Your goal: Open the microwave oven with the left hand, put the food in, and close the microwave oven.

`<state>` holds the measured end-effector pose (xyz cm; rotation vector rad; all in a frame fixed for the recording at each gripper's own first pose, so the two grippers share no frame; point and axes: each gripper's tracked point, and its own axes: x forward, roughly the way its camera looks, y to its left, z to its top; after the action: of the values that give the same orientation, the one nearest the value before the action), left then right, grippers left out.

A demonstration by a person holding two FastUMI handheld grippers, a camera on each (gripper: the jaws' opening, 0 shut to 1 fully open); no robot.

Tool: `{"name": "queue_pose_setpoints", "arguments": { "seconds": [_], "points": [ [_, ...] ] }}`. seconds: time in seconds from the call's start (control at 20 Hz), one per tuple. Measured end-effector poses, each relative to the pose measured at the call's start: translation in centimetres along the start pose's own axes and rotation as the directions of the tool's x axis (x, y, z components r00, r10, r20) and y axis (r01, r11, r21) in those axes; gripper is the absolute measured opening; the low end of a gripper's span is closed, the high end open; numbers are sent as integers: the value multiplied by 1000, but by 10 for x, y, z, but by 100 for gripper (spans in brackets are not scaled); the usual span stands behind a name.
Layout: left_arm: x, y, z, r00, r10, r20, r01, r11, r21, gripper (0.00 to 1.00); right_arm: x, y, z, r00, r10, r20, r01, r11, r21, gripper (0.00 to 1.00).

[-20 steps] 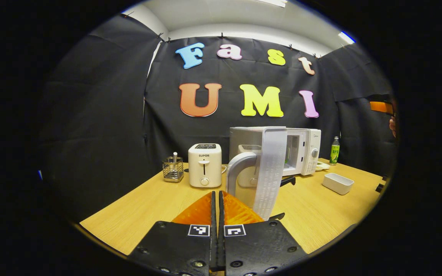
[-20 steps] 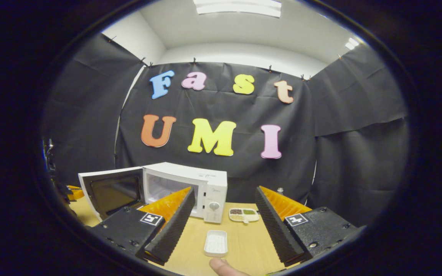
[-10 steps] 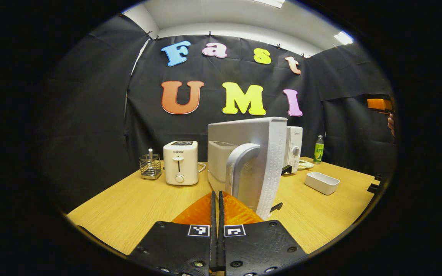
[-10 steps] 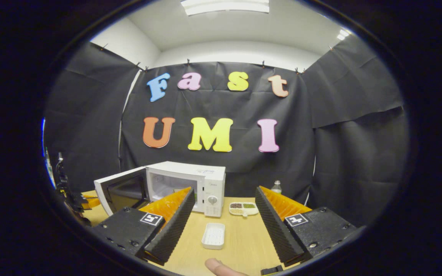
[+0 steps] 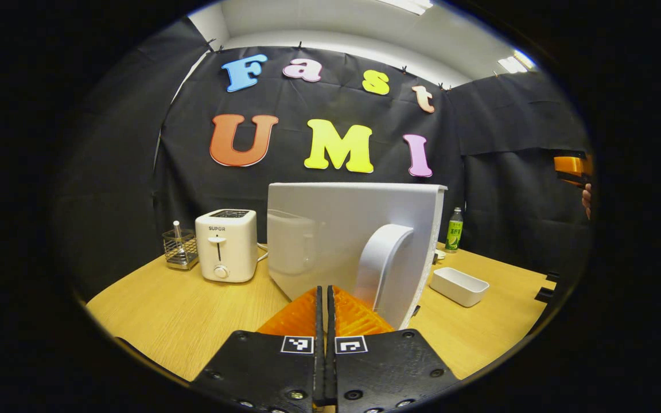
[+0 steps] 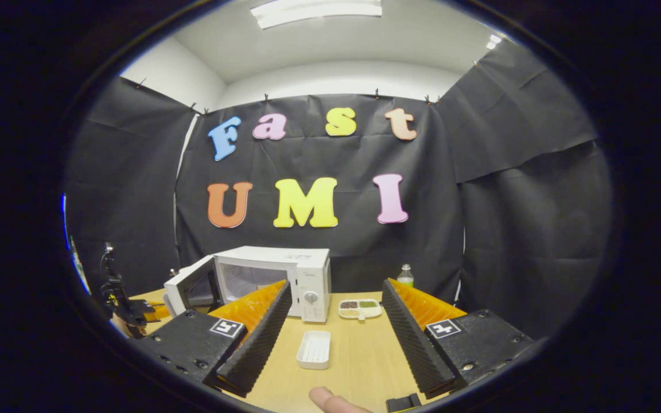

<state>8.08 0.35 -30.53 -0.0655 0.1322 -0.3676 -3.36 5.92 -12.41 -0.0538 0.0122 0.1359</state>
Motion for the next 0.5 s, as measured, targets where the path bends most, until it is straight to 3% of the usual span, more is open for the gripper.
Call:
{"name": "queue_pose_setpoints", "arguments": {
  "seconds": [0.05,0.1,0.3,0.45,0.5],
  "points": [
    [6,-5,1,1000,-5,3,5,1000,0,0,0,-3,-2,1000,-6,2,6,1000,-4,100],
    [11,-10,1,1000,-14,3,14,1000,-3,0,0,-5,-3,1000,-6,3,6,1000,-3,96],
    [38,-38,1,997,-72,-3,72,997,-22,0,4,-9,-11,1000,-4,-14,4,1000,8,95],
    [62,-55,-1,995,-103,-7,103,995,-11,0,7,-13,-6,1000,-9,8,9,1000,-3,96],
    [70,-58,0,995,-103,-7,103,995,-13,0,9,-17,-6,1000,-16,11,16,1000,-5,100]
  ]
}}
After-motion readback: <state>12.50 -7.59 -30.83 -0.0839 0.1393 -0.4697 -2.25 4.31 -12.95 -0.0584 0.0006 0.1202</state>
